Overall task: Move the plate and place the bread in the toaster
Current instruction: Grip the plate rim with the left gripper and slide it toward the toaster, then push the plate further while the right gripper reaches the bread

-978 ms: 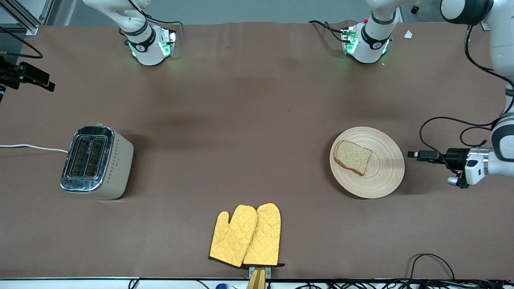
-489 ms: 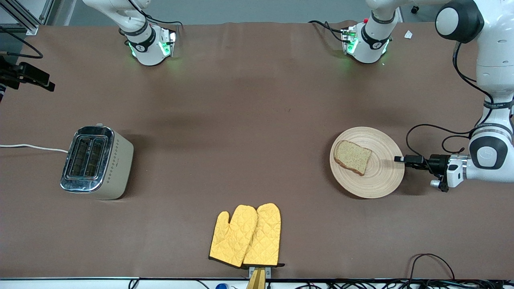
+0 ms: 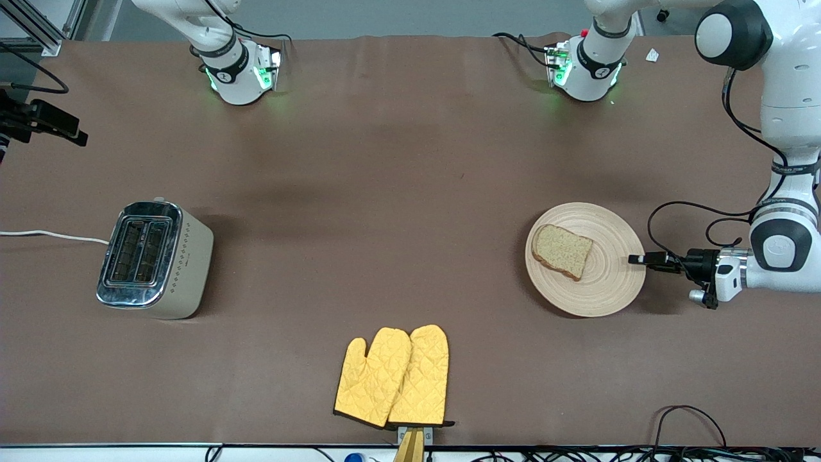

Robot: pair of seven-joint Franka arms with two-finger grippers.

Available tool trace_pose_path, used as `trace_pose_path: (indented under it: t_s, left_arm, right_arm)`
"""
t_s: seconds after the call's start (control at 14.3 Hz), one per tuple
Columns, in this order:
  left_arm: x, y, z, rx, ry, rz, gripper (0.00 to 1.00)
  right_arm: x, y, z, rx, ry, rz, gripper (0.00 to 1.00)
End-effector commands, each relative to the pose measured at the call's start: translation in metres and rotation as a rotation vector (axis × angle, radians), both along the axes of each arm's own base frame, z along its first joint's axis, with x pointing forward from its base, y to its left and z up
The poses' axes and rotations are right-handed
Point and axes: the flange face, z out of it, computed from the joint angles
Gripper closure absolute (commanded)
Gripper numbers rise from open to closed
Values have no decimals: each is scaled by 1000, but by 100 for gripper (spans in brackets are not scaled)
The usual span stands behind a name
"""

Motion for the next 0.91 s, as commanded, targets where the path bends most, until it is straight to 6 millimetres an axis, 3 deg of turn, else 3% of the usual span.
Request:
trace_pose_path:
  t_s: [0.0, 0.28, 0.42, 0.63, 0.84]
  left_arm:
    - [3, 6, 2, -20, -21, 16, 99]
    - [5, -1, 9, -37, -58, -27, 100]
    - [14, -25, 22, -72, -78, -50, 100]
    - [35, -86, 51, -101, -51, -51, 100]
    - [44, -175, 74, -145, 63, -24, 100]
  right_arm:
    - [-1, -1, 2, -9, 2, -14, 0]
    - [-1, -1, 2, -9, 1, -13, 0]
    - [-1, -1, 2, -9, 1, -13, 0]
    - [-1, -2, 1, -9, 2, -14, 0]
    - [-1, -4, 1, -9, 1, -16, 0]
